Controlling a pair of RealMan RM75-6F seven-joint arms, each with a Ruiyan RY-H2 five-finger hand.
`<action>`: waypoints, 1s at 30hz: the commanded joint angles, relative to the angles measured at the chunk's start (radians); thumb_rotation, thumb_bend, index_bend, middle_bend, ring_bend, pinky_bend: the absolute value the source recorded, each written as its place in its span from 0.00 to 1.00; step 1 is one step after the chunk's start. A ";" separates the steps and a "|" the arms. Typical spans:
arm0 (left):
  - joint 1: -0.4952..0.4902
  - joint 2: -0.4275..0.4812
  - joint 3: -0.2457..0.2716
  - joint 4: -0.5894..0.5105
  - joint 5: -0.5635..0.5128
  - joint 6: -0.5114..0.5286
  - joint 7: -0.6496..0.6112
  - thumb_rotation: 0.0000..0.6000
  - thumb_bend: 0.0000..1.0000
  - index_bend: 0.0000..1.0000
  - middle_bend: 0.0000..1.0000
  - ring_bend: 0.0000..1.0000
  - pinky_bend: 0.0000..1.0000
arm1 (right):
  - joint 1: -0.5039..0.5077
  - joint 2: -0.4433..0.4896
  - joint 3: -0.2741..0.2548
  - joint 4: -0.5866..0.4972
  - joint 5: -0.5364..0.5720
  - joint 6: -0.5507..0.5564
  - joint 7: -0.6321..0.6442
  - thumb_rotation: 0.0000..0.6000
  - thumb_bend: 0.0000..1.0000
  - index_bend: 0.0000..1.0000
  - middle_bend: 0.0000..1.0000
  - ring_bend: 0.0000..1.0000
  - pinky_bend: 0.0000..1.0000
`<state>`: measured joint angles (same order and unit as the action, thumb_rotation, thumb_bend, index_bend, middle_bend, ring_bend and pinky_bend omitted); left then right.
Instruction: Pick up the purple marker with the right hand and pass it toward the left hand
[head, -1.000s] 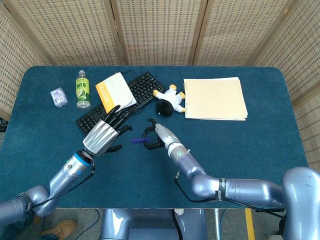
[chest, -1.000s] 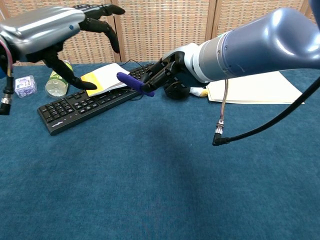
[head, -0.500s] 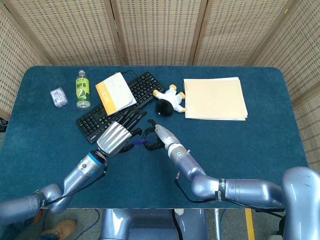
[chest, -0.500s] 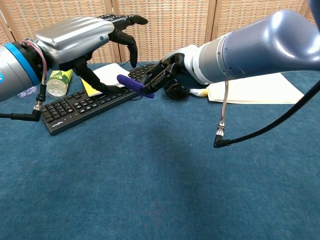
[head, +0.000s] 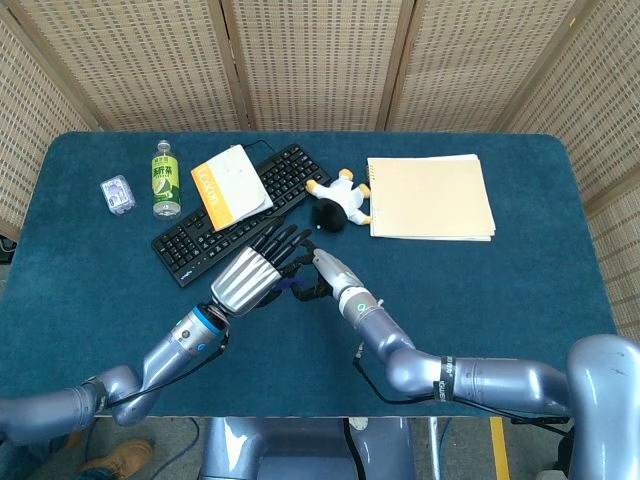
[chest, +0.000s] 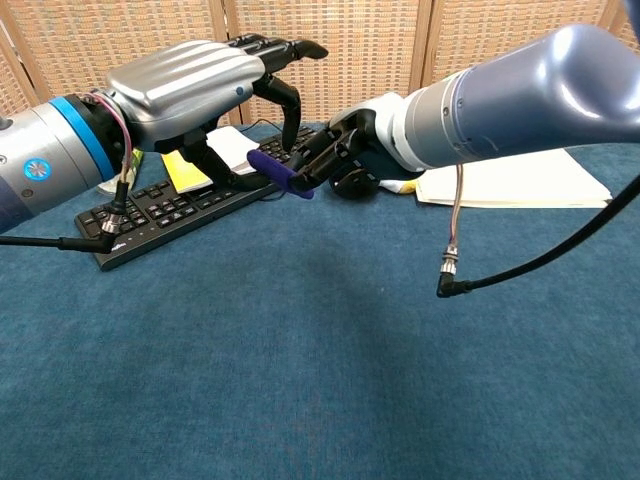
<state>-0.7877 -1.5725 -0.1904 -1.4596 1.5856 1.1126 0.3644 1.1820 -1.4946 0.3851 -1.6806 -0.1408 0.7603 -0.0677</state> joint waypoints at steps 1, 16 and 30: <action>-0.006 -0.003 0.002 -0.003 -0.007 -0.006 0.015 1.00 0.28 0.52 0.00 0.00 0.00 | -0.001 0.002 0.000 -0.002 -0.002 -0.001 0.002 1.00 0.65 0.64 0.04 0.00 0.00; -0.013 -0.011 0.005 -0.005 -0.029 0.002 0.057 1.00 0.32 0.55 0.00 0.00 0.00 | -0.008 0.015 -0.005 -0.009 -0.013 -0.008 0.016 1.00 0.65 0.64 0.04 0.00 0.00; -0.021 -0.017 0.007 0.009 -0.047 0.005 0.072 1.00 0.35 0.56 0.00 0.00 0.00 | -0.009 0.017 -0.013 -0.006 -0.022 -0.016 0.025 1.00 0.67 0.64 0.04 0.00 0.00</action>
<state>-0.8080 -1.5891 -0.1837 -1.4512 1.5396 1.1175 0.4362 1.1728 -1.4773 0.3720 -1.6861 -0.1621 0.7443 -0.0424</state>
